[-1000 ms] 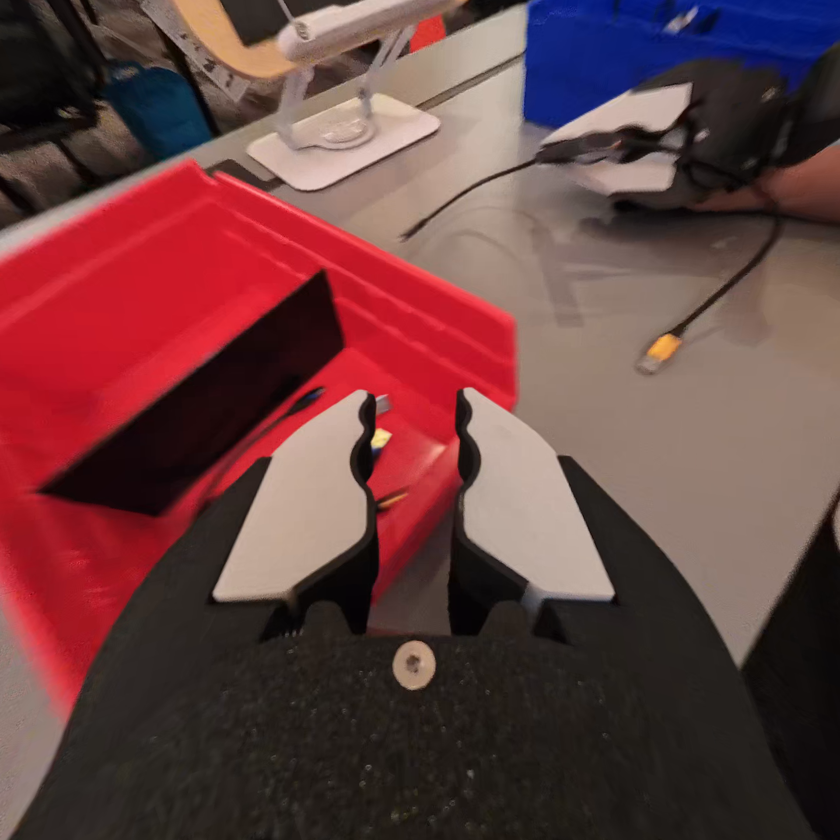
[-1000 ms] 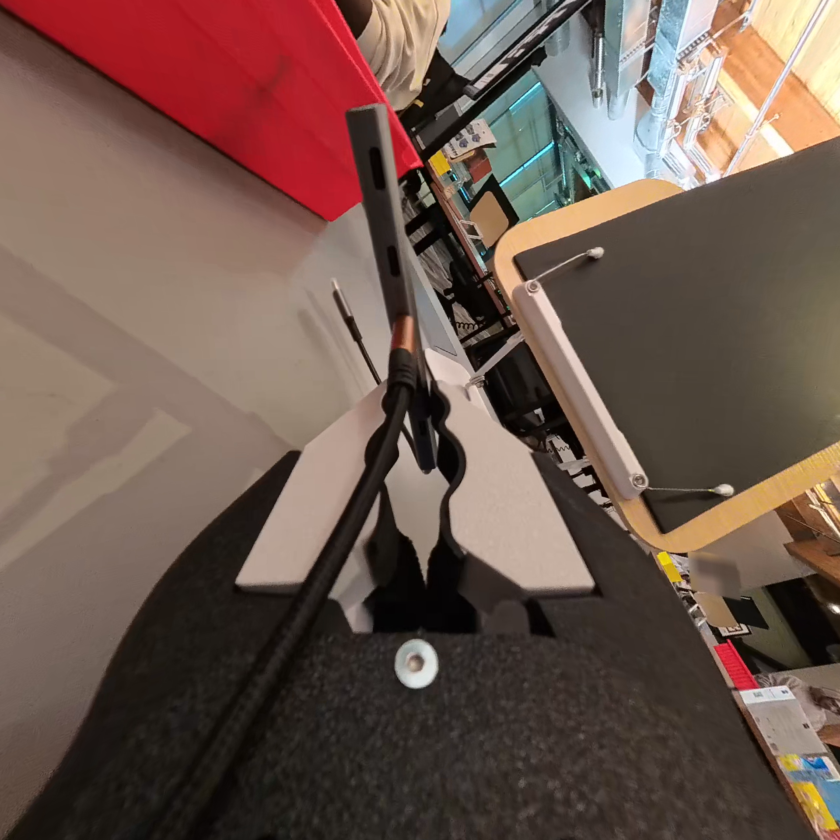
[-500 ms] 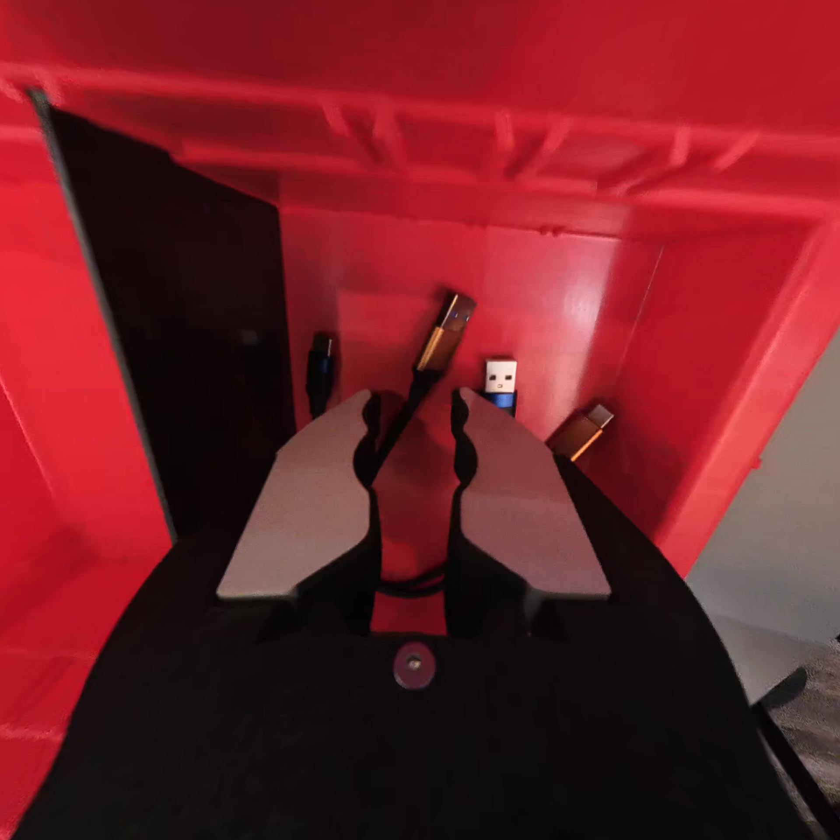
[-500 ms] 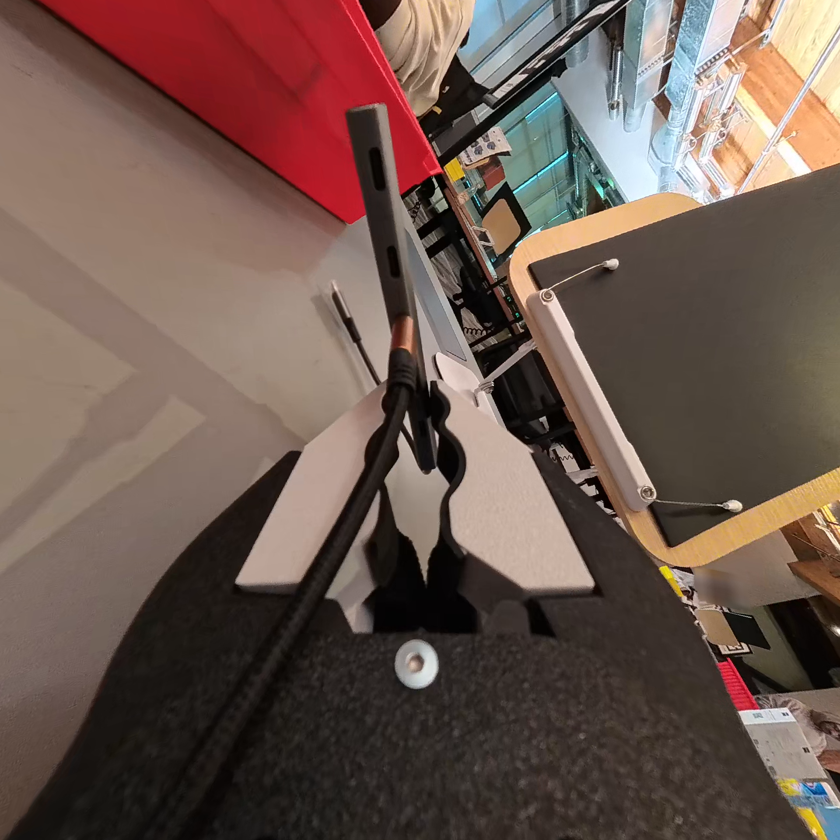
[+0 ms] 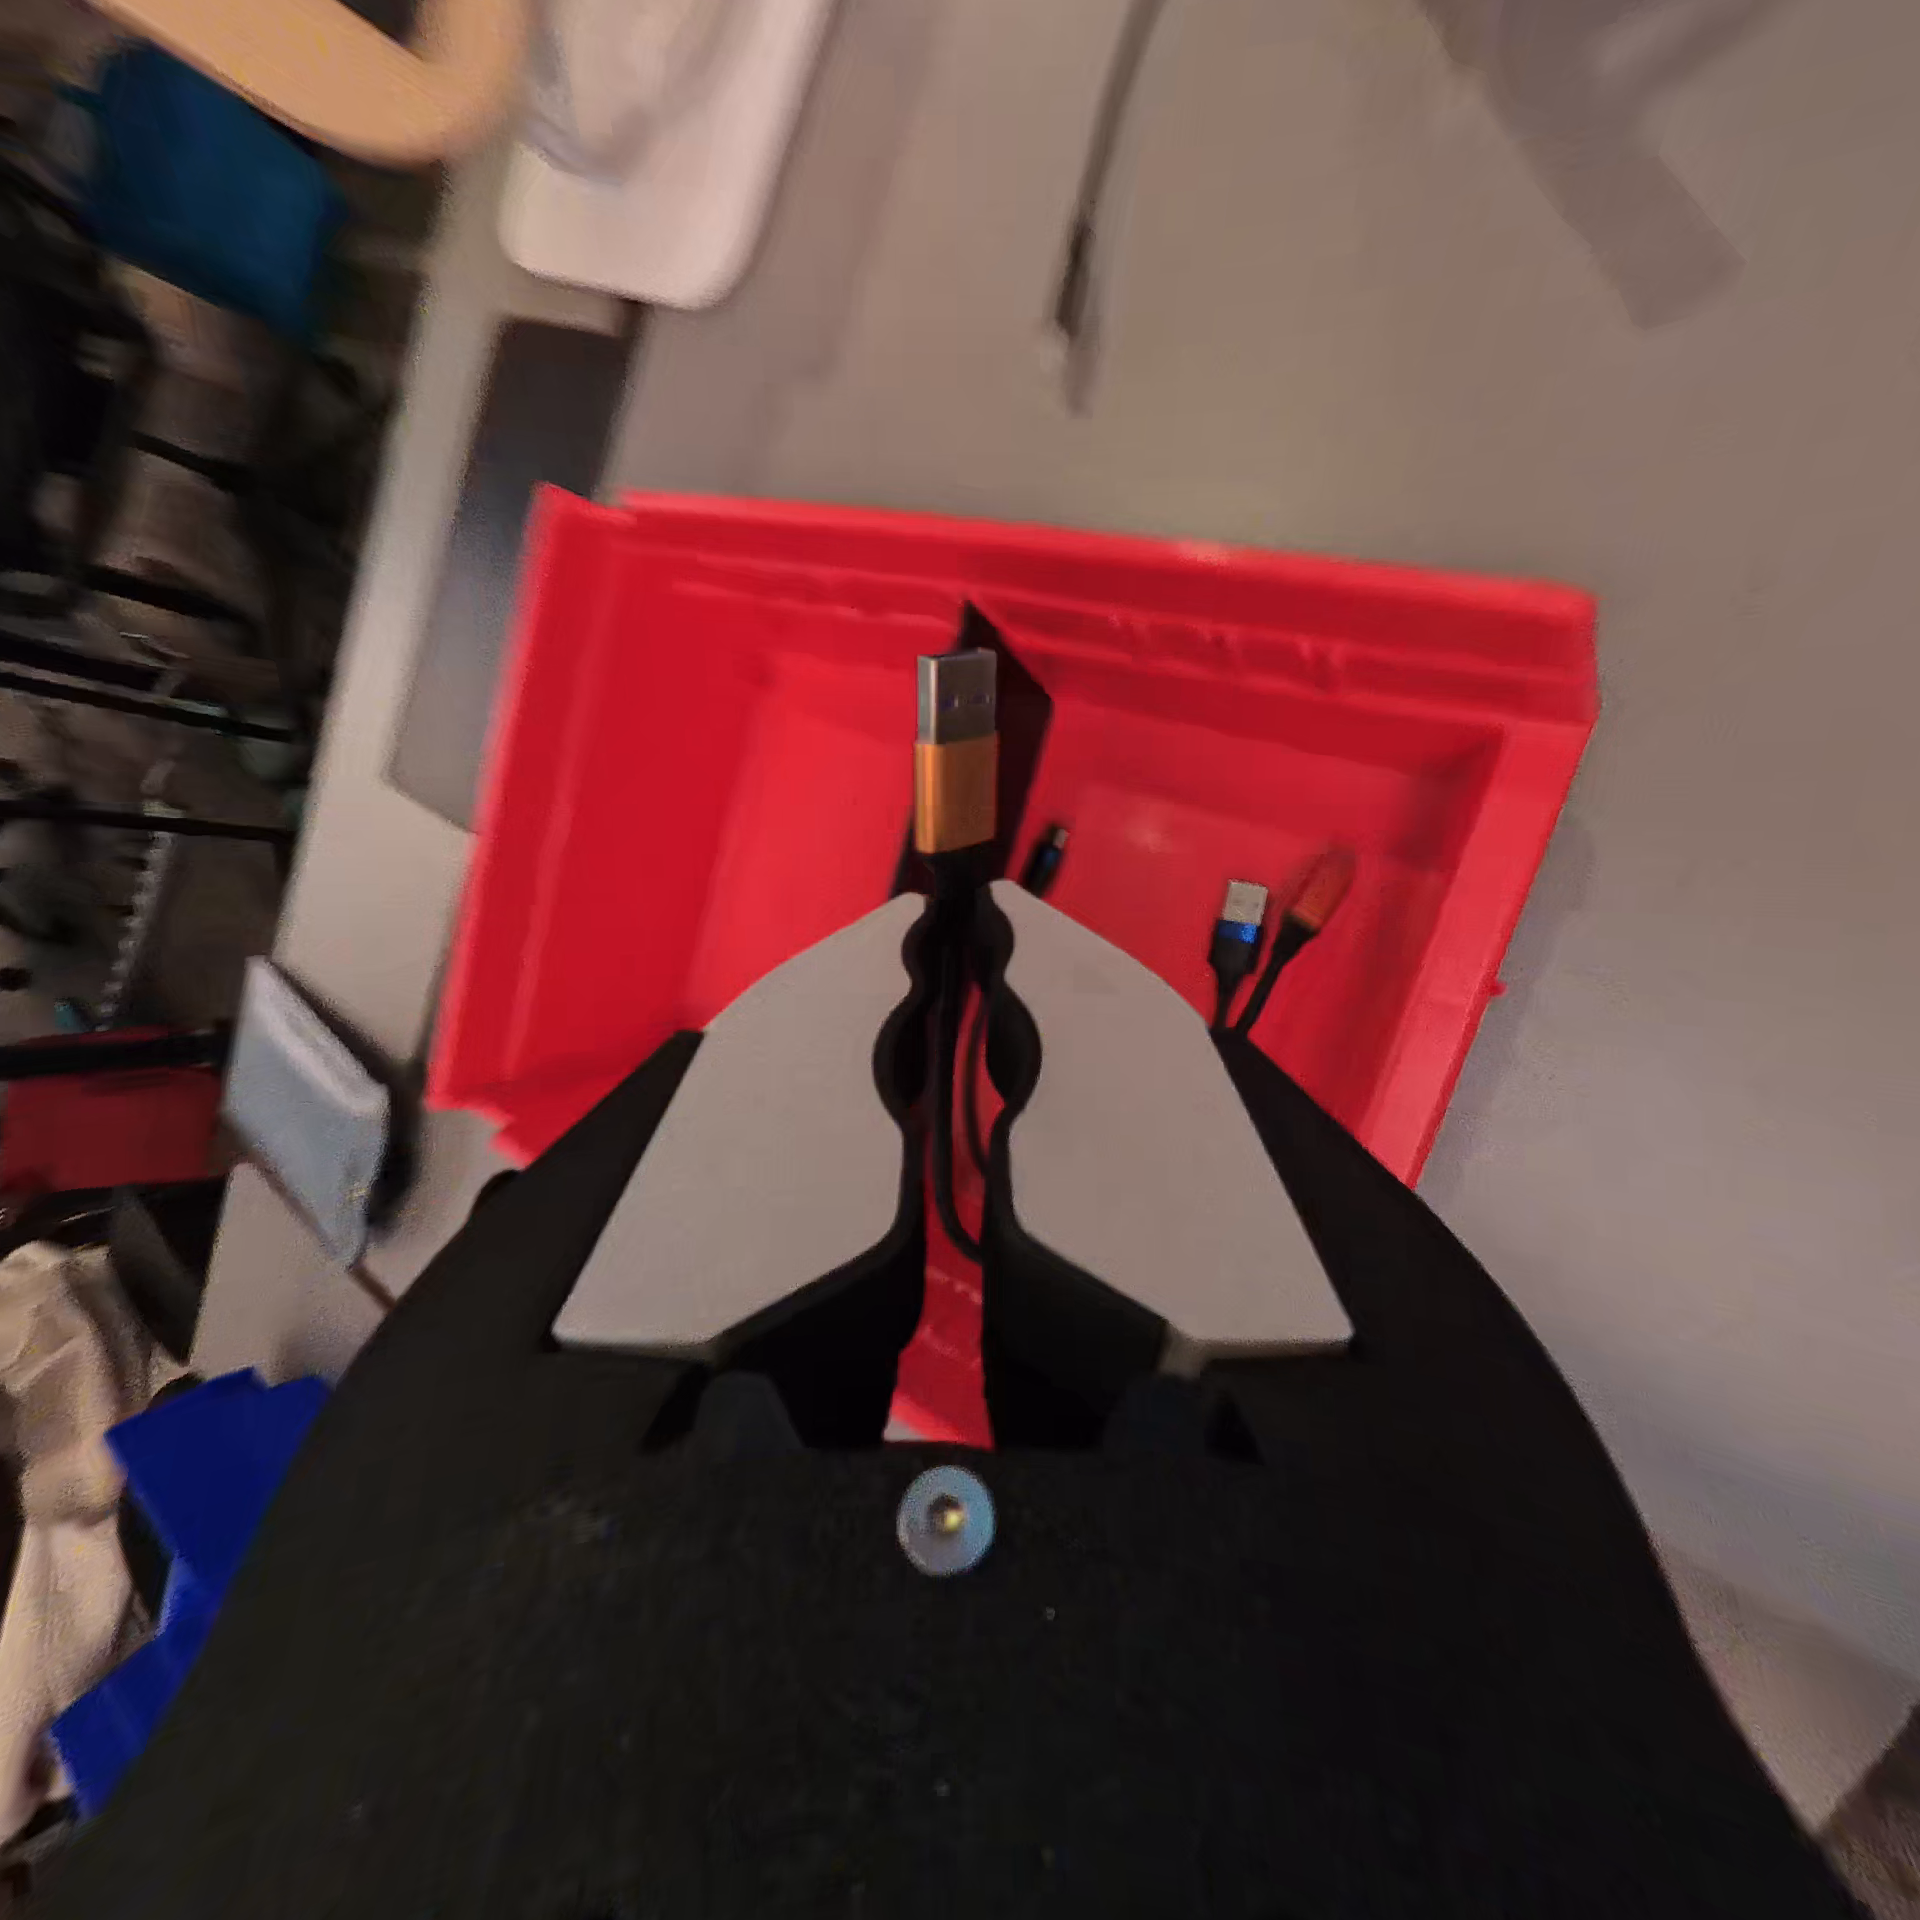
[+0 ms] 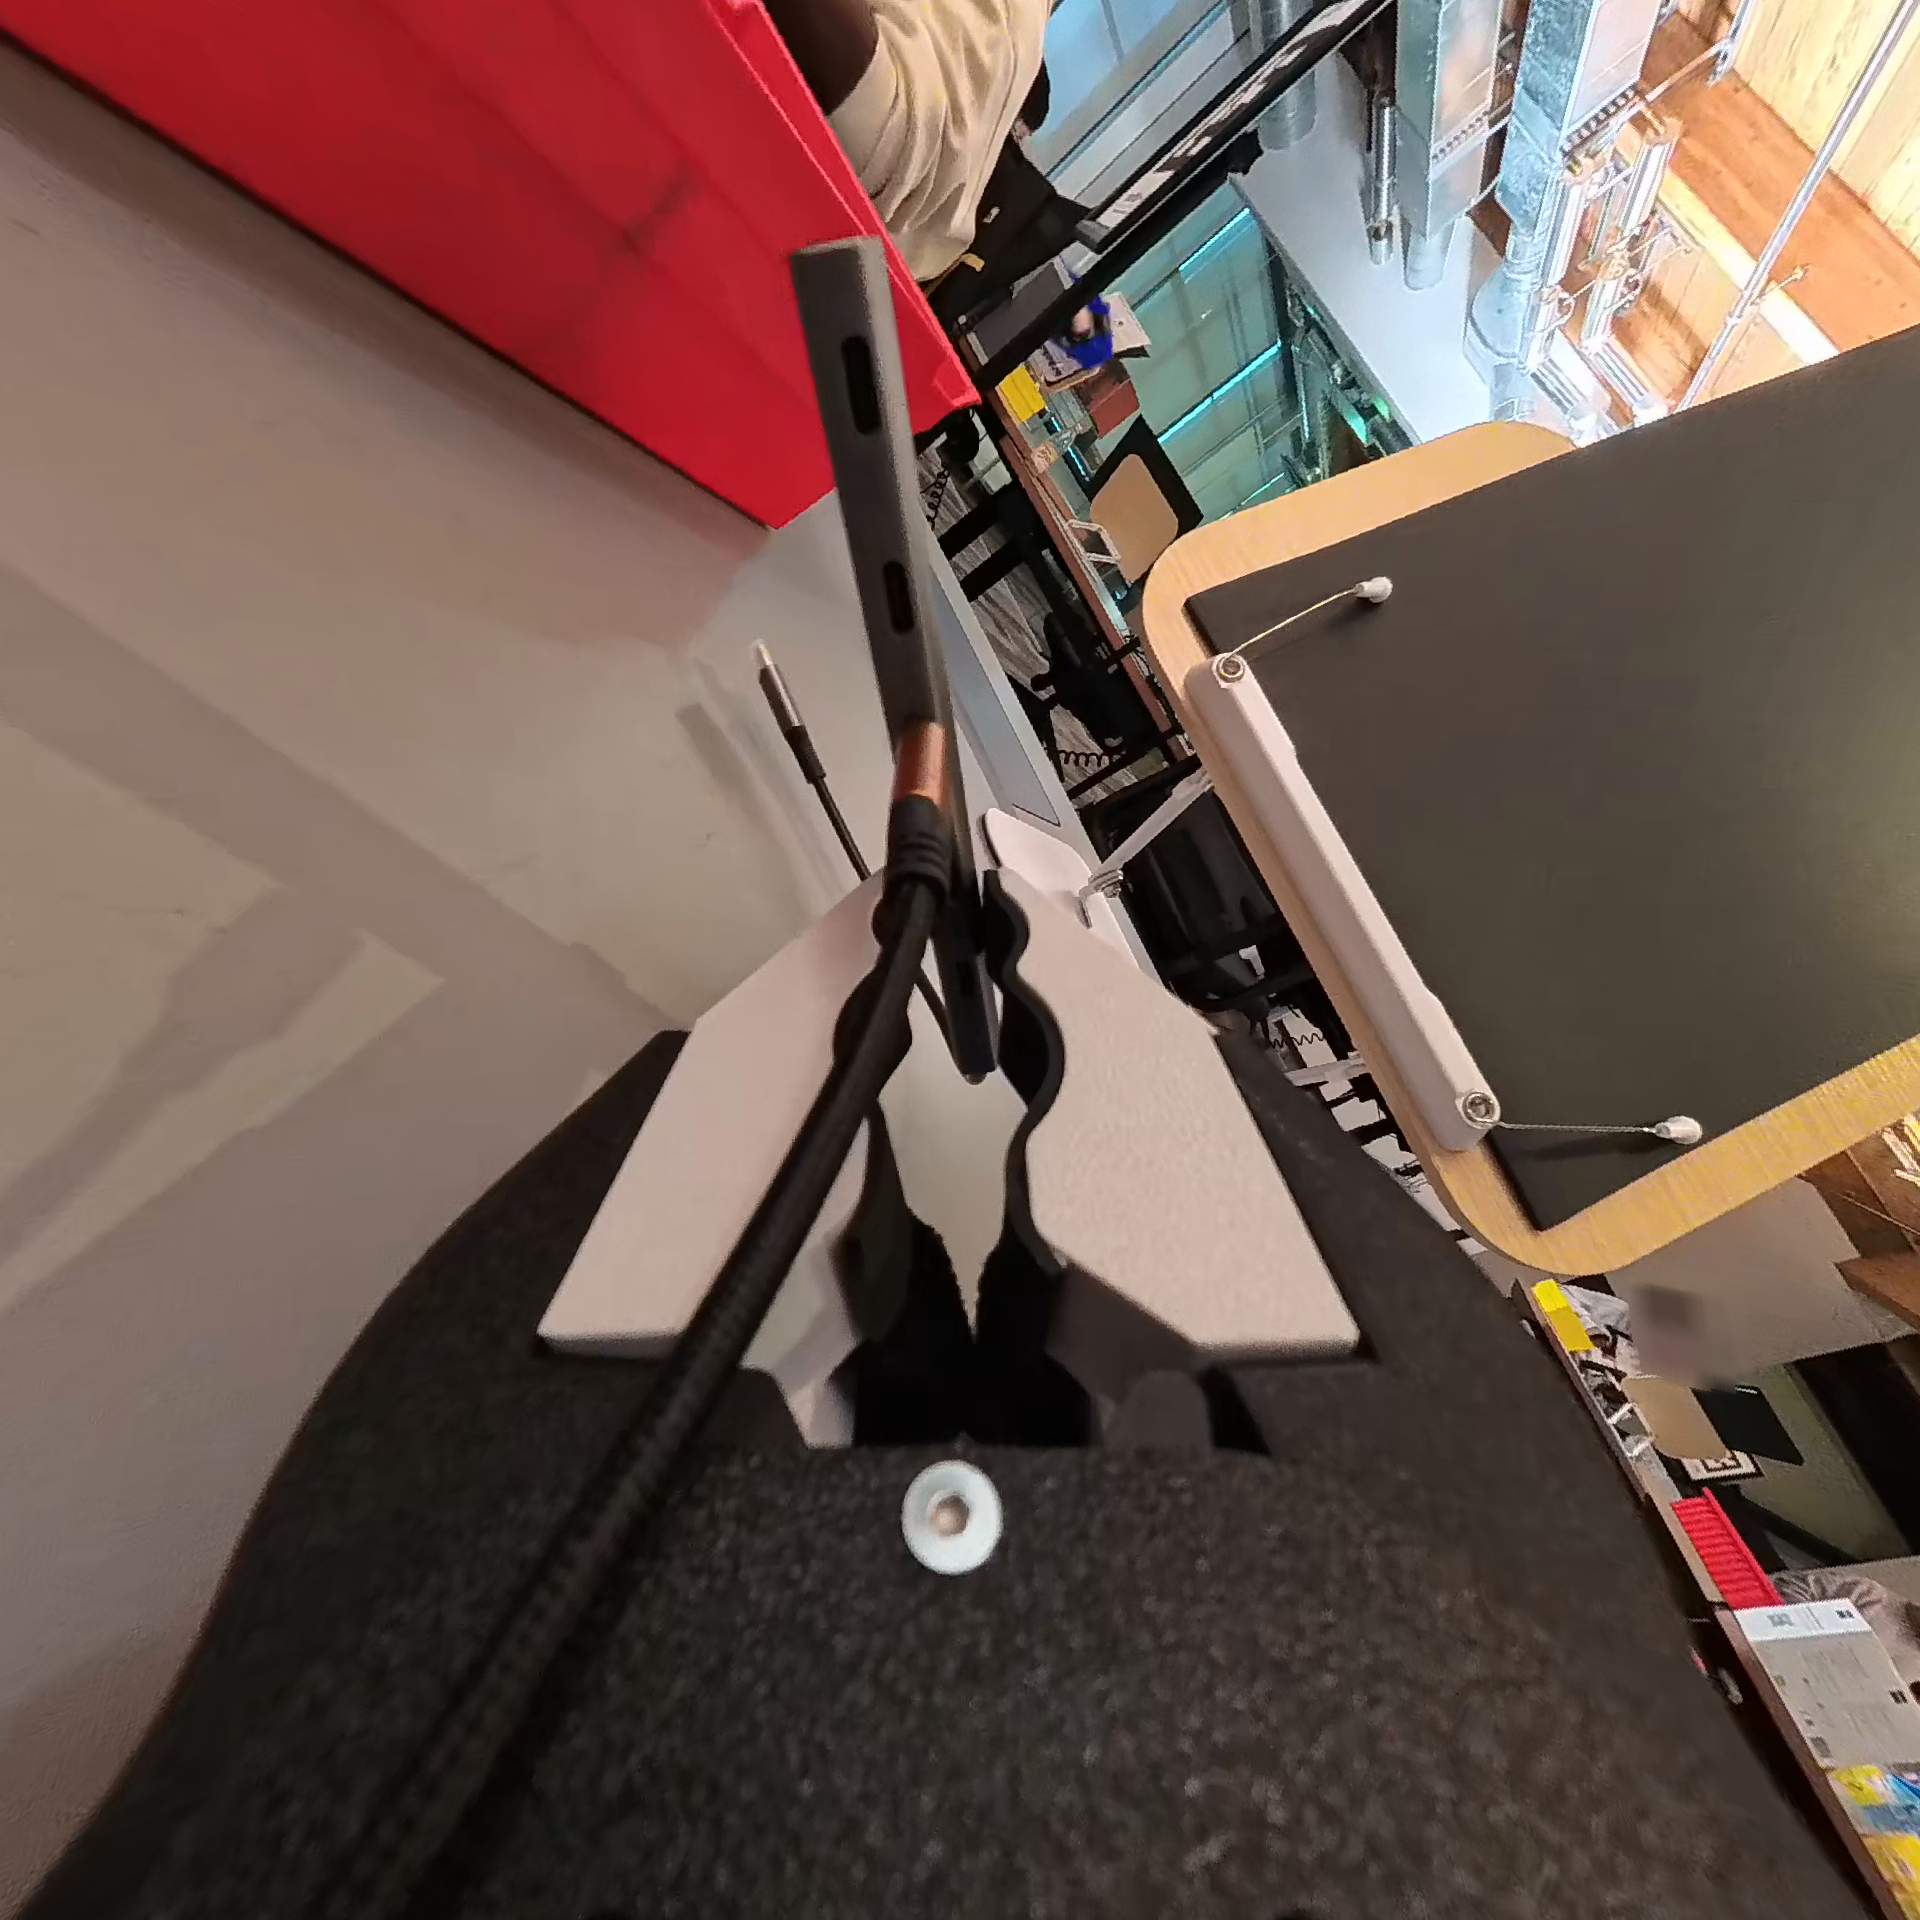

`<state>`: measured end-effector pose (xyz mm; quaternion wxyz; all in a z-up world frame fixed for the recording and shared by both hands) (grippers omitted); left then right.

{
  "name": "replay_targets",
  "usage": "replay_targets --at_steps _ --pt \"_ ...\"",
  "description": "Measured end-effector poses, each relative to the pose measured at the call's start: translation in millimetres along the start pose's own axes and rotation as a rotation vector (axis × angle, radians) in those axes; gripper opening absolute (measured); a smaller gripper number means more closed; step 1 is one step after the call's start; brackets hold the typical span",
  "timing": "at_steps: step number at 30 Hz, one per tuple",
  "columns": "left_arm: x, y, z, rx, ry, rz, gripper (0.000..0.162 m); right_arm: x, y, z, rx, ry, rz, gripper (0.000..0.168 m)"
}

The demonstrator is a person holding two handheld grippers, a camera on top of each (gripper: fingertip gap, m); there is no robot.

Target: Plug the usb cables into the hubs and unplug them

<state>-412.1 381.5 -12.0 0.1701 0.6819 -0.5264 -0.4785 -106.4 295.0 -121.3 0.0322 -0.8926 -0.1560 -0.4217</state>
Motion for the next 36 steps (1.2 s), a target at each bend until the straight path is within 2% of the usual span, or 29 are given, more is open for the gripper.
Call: replay_targets --at_steps 3,6,8,10,13,15,18,21,24,30,36 --pt "-16 59 -24 0.137 0.077 -0.094 0.005 2 0 0 0.001 -0.002 0.011 0.009" --pt "-11 114 -59 0.305 0.205 -0.094 0.005 2 0 -1 0.004 0.002 0.017 0.009" --pt "2 135 -86 0.414 0.330 -0.048 0.005 3 0 -1 0.004 0.004 0.020 0.009" --pt "23 136 -107 0.474 0.409 0.005 0.005 3 0 -1 0.005 0.005 0.023 0.009" --pt "62 98 -122 0.471 0.539 0.070 0.005 3 0 -1 0.003 0.014 0.030 0.009" --pt "91 55 -123 0.428 0.628 0.124 0.005 3 0 0 -0.008 0.037 0.039 0.009" --pt "128 -19 -112 0.273 0.702 0.195 0.005 2 -1 1 -0.029 0.076 0.058 0.009" --pt "146 -77 -102 0.153 0.744 0.221 0.005 2 -2 1 -0.037 0.082 0.065 0.009" --pt "150 -115 -100 0.101 0.776 0.241 0.006 3 -1 1 -0.031 0.075 0.064 0.009" --pt "145 -137 -102 0.132 0.713 0.194 0.008 3 -1 2 -0.032 0.067 0.058 0.009" --pt "139 -123 -132 0.328 0.602 0.105 0.040 -1 -1 -2 -0.022 0.081 0.047 0.009"
Point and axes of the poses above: each gripper's, where its closed fingertips meet, y back along the fingers, z out of its underside, x = y × z across the jaws, the point moved 4 cm from there along y, back along the fingers, and after that the axes turned 3 degrees about -y, right-handed, at the moved point
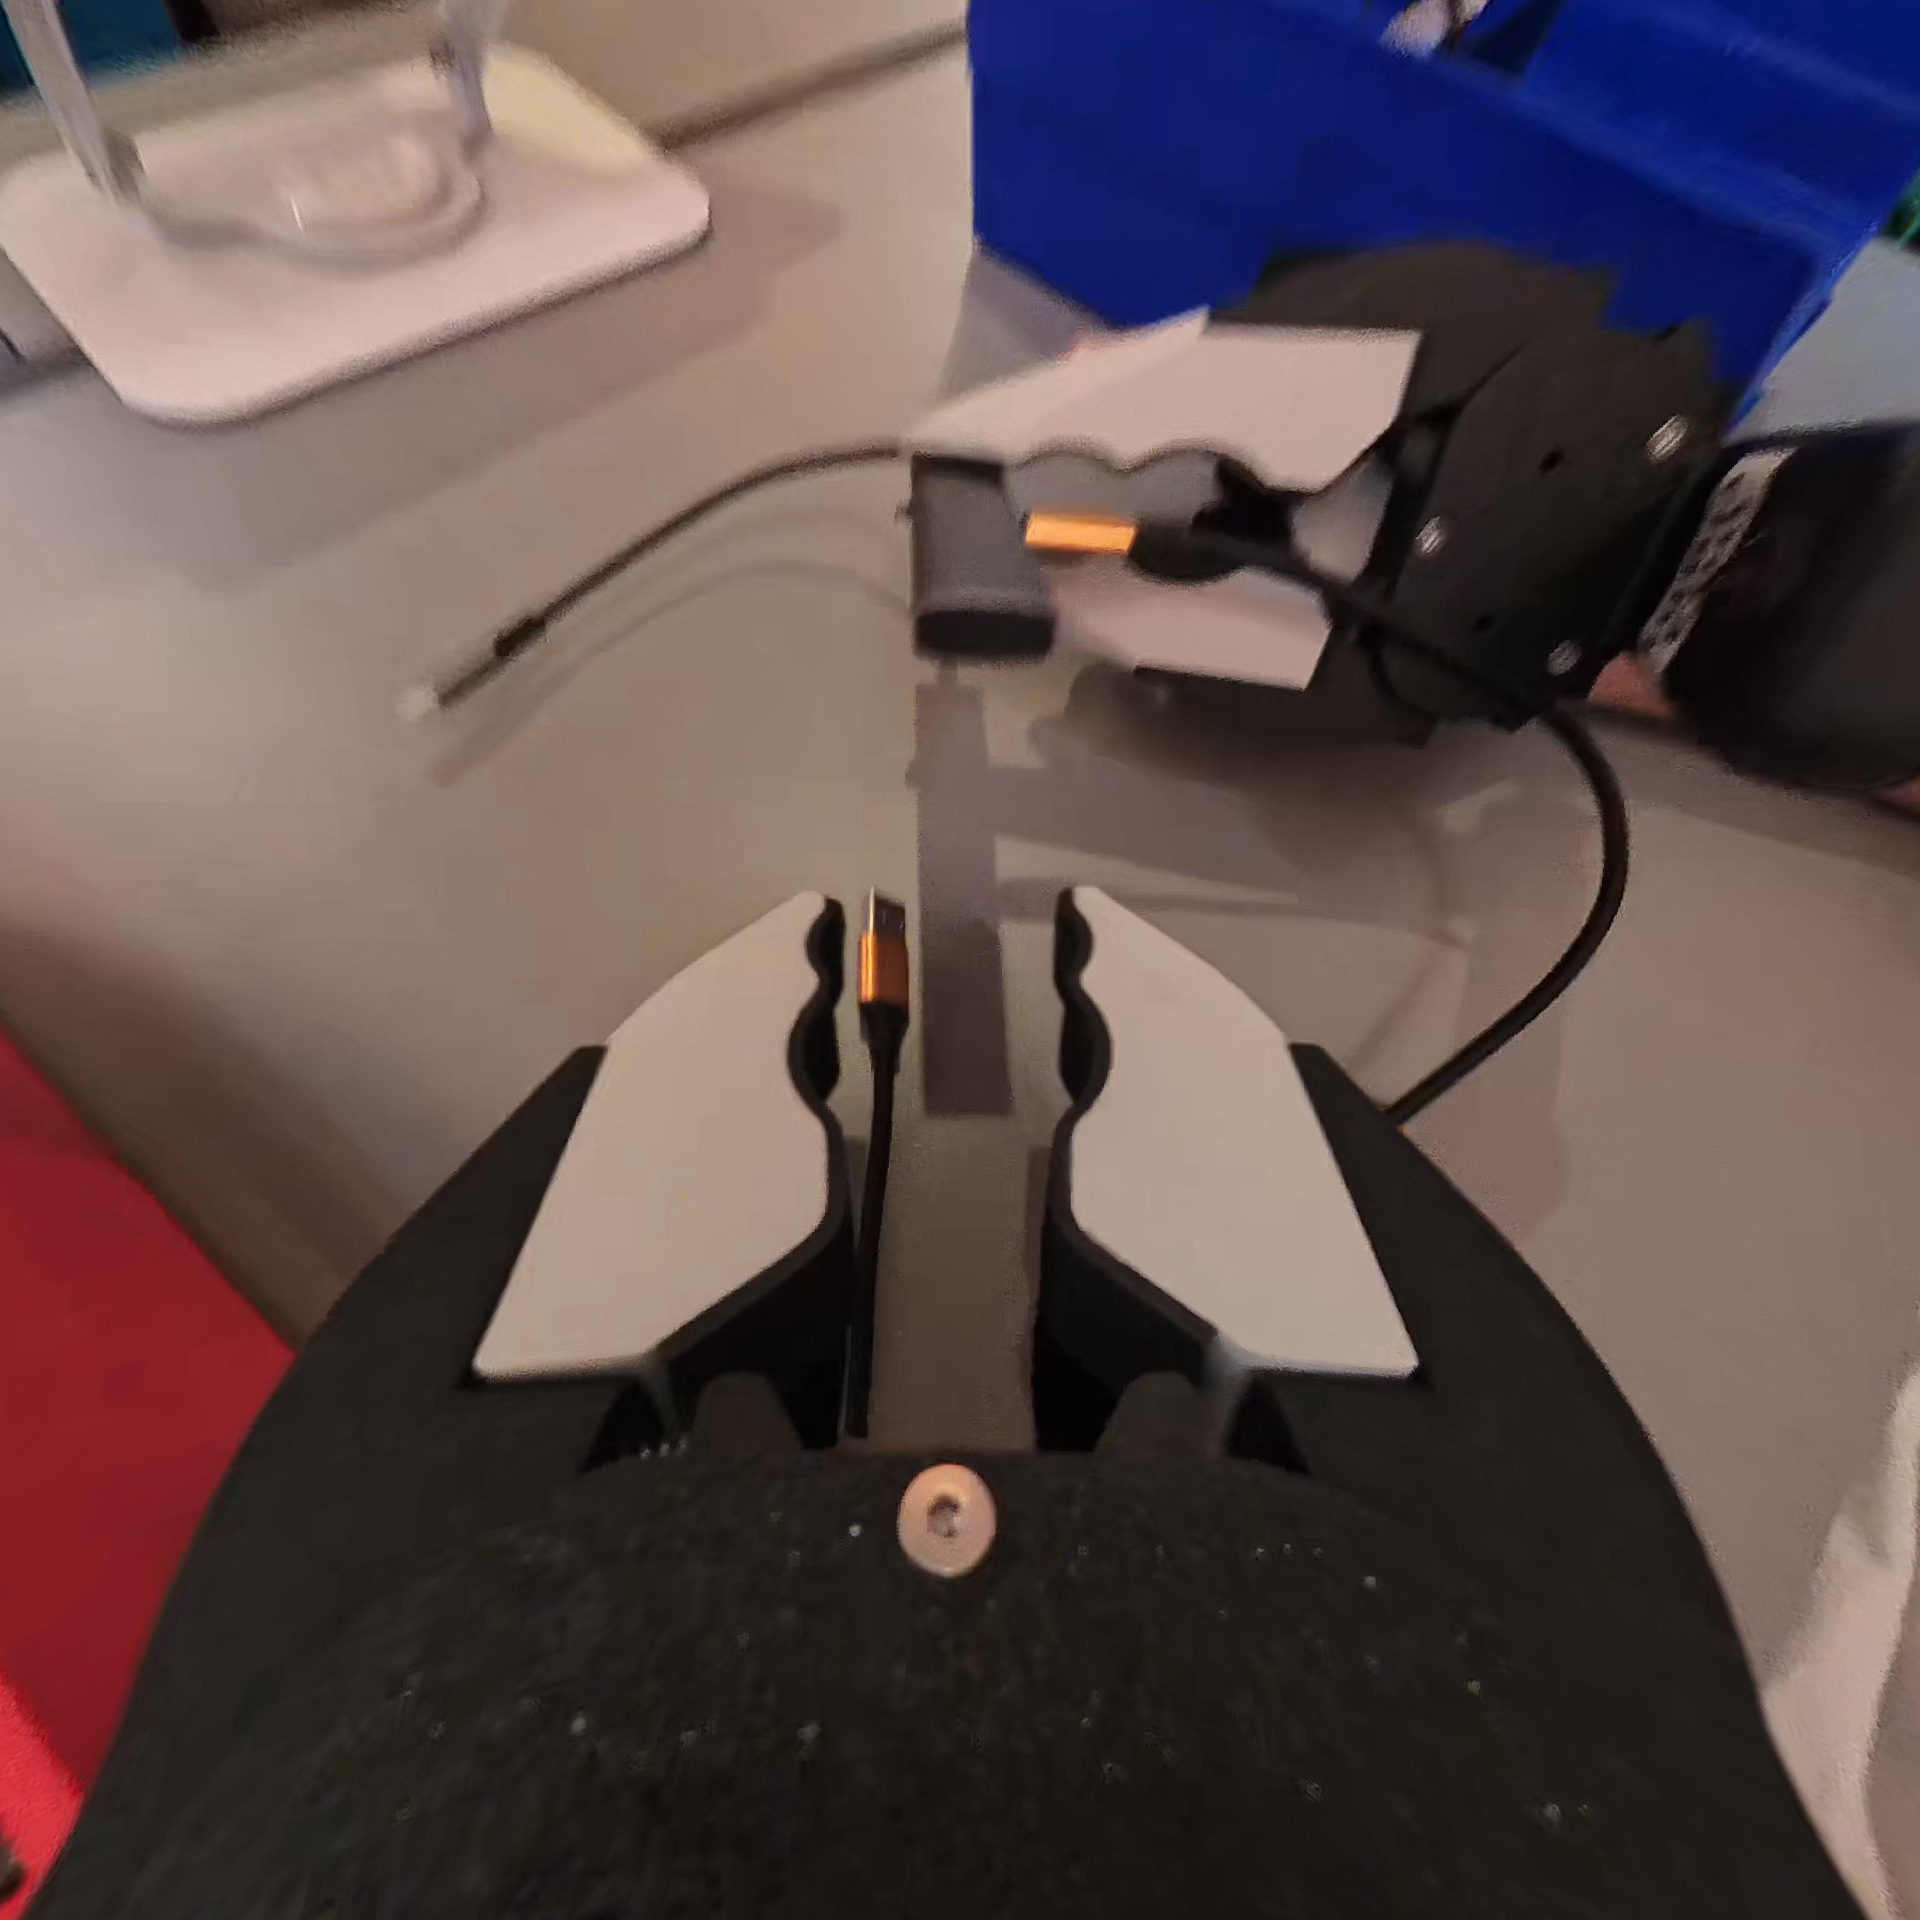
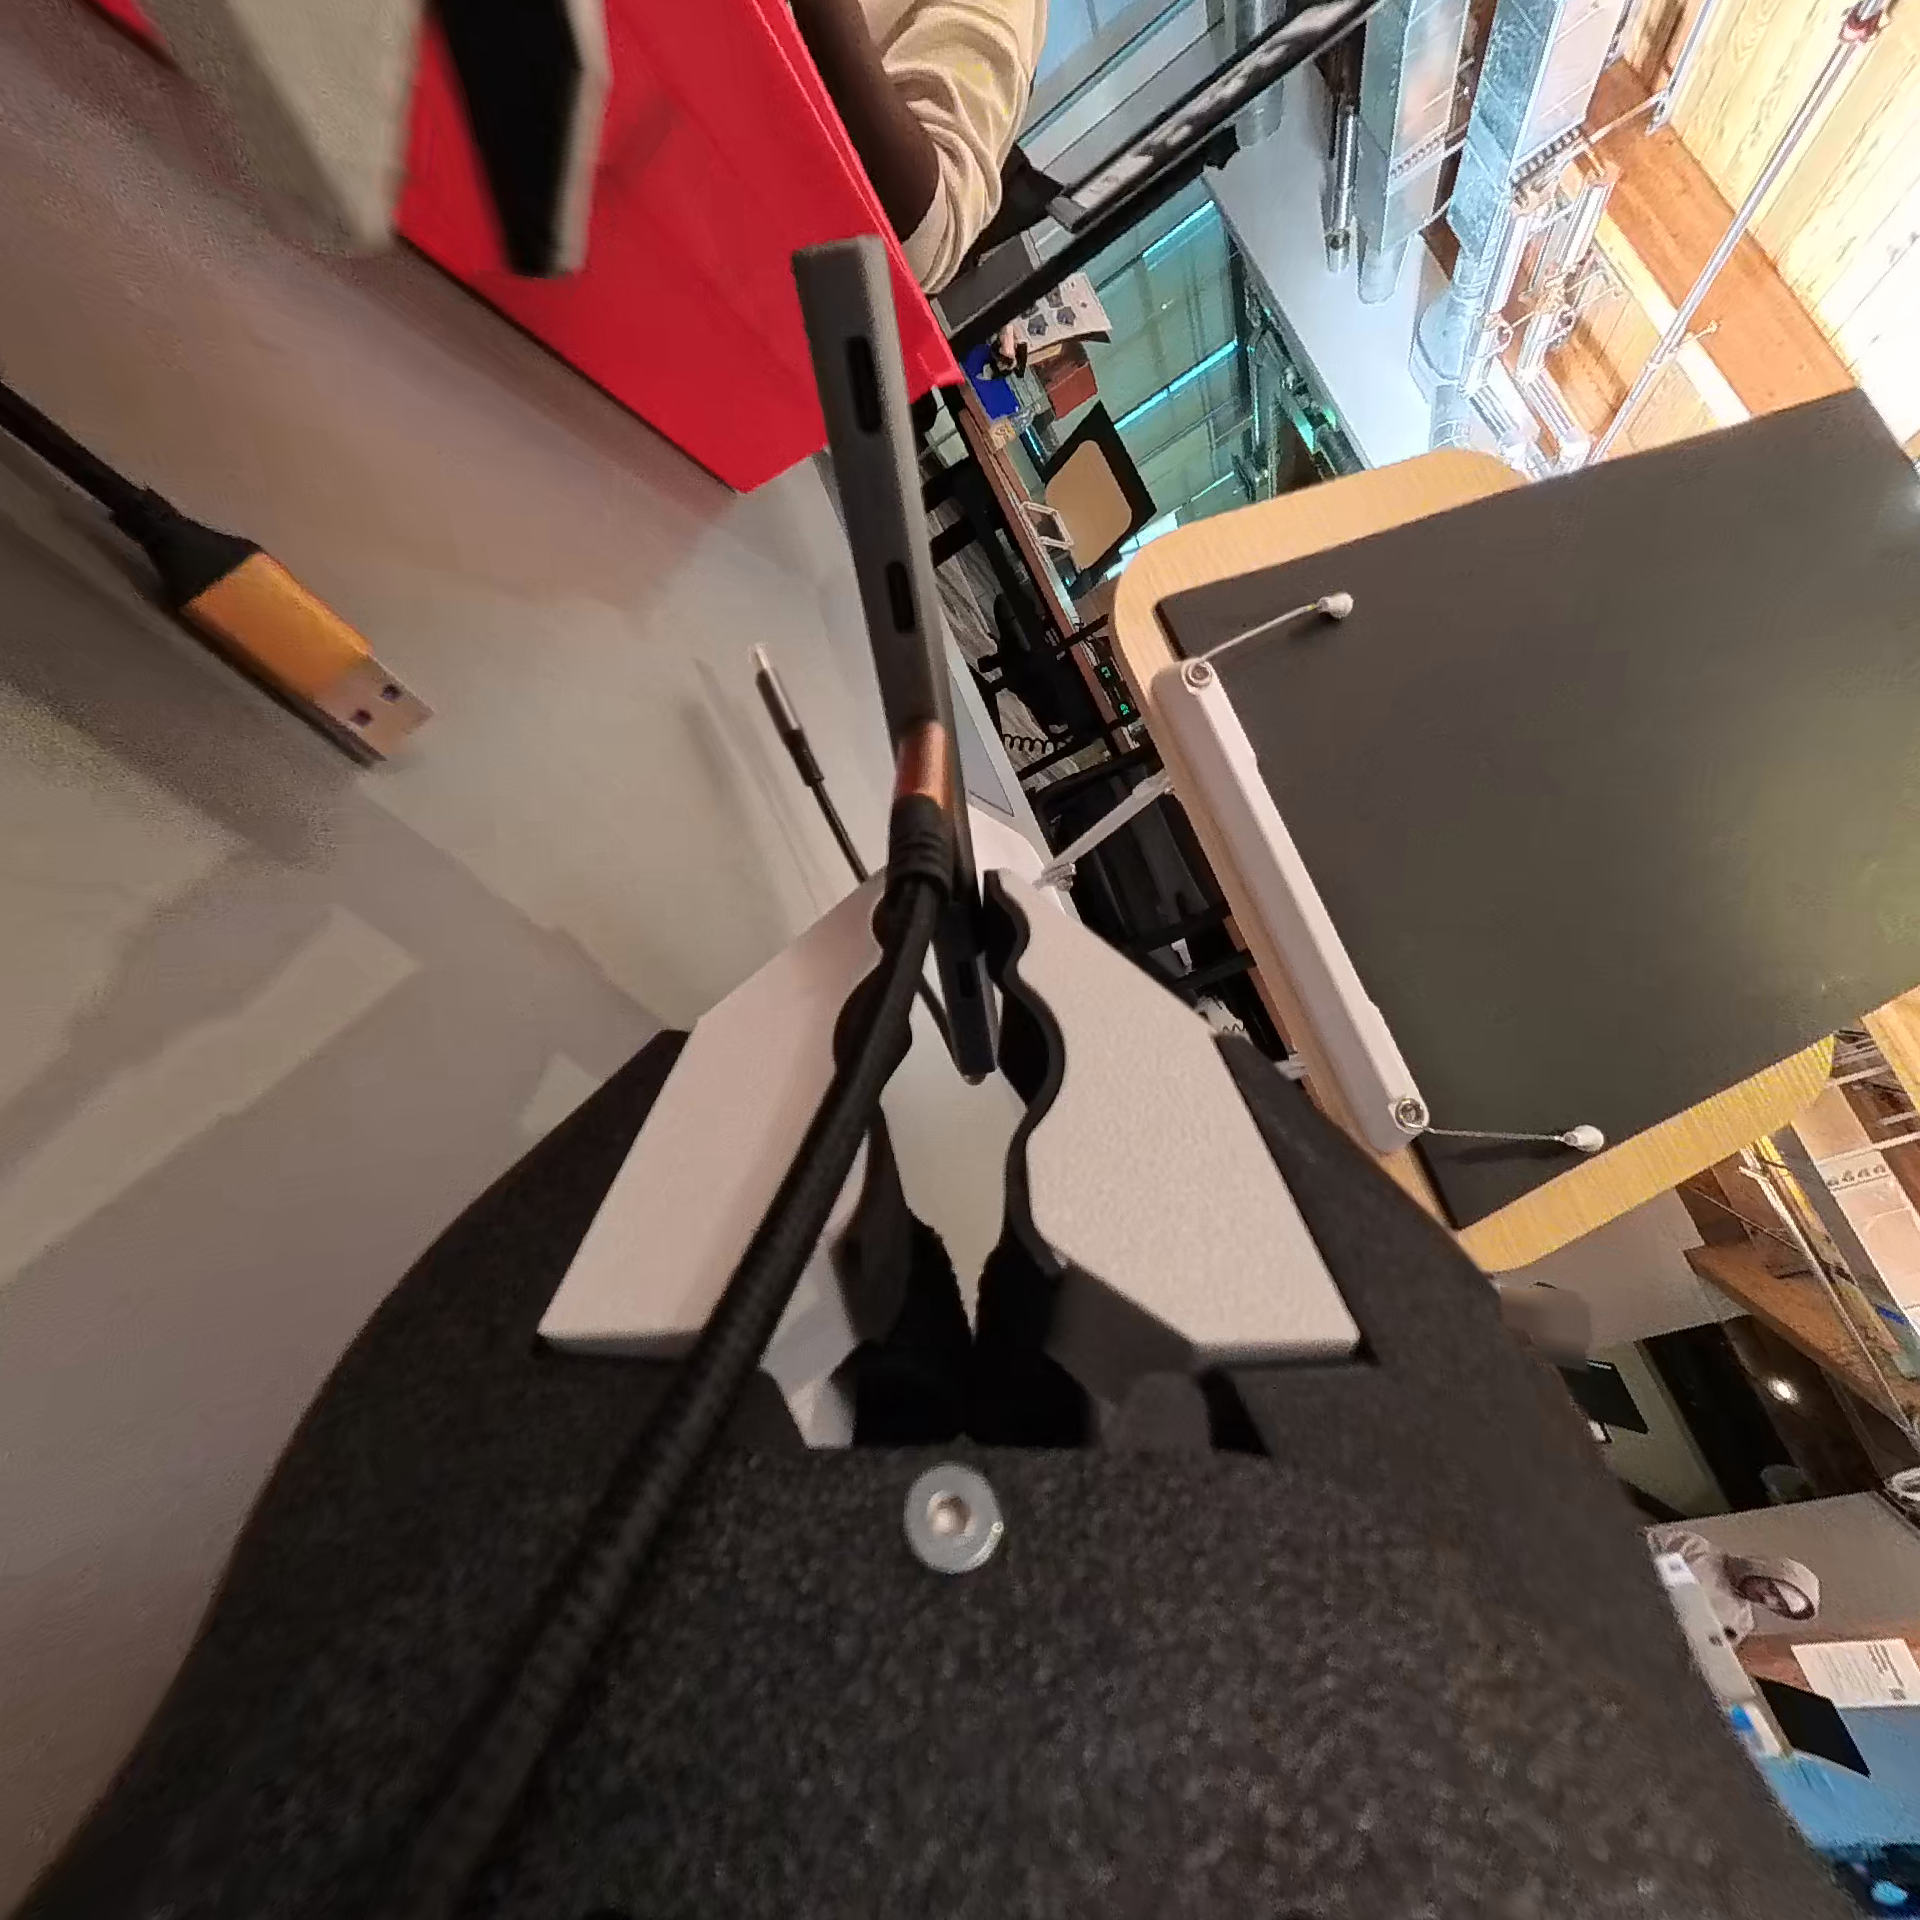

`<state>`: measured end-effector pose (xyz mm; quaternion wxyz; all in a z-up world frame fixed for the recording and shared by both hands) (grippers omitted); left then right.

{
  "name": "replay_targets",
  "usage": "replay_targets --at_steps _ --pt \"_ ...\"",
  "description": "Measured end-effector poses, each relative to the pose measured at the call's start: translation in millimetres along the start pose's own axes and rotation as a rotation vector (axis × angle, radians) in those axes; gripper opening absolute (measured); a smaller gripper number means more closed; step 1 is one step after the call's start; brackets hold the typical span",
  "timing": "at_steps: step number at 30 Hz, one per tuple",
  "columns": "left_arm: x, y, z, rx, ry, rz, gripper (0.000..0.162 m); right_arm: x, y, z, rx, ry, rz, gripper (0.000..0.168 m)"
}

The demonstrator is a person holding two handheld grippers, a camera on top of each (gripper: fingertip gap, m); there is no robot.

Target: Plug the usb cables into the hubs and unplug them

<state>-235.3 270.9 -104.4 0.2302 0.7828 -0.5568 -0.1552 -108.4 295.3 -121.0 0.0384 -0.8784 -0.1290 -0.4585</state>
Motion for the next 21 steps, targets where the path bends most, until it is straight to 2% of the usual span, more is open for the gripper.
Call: replay_targets --at_steps 3,4,7,12,15,18,21 --pt "7 -3 -14 0.040 -0.113 -0.029 0.057 -5 3 -6 0.031 0.008 -0.020 0.009" --pt "9 -5 -15 0.032 -0.142 -0.030 0.058 -6 3 -8 0.036 0.017 -0.022 0.009" --pt "19 -8 -19 0.048 -0.148 0.011 0.053 -13 2 -8 0.032 0.064 -0.038 0.008" --pt "13 -10 -13 0.011 -0.209 -0.043 0.043 -21 4 -11 0.053 0.107 -0.063 0.008" --pt "11 -8 -8 -0.015 -0.434 -0.126 0.045 -21 6 -13 0.062 0.057 -0.093 0.009" --pt "14 -6 -8 0.012 -0.679 -0.202 0.043 -30 10 -16 0.088 -0.006 -0.228 0.009" --pt "18 -2 -13 0.114 -0.963 -0.322 0.029 -28 12 -21 0.067 -0.038 -0.286 0.009"
Point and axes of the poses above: each gripper's, where its closed fingertips meet, y back along the fingers, z out of its underside, x = y × z across the jaws, the point moved 4 cm from there along y, back along the fingers, and after that the axes turned 3 degrees about -y, right-handed, at the moved point
